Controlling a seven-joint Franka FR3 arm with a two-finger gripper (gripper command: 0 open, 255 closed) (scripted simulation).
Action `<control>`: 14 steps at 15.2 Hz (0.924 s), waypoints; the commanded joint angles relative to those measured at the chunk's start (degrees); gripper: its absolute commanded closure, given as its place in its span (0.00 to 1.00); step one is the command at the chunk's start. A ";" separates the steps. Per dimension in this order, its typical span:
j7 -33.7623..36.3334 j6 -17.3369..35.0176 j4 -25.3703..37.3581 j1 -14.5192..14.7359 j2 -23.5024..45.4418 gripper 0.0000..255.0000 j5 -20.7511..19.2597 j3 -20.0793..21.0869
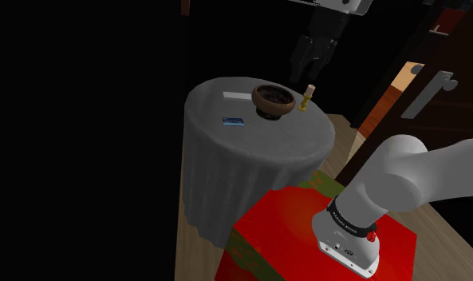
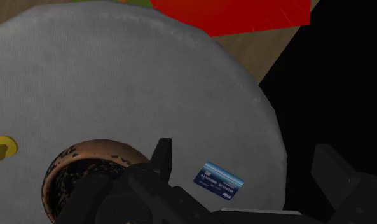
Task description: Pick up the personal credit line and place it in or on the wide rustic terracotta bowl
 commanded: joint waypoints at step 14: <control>-39.39 40.29 -19.15 10.50 6.63 0.00 -0.34 -19.01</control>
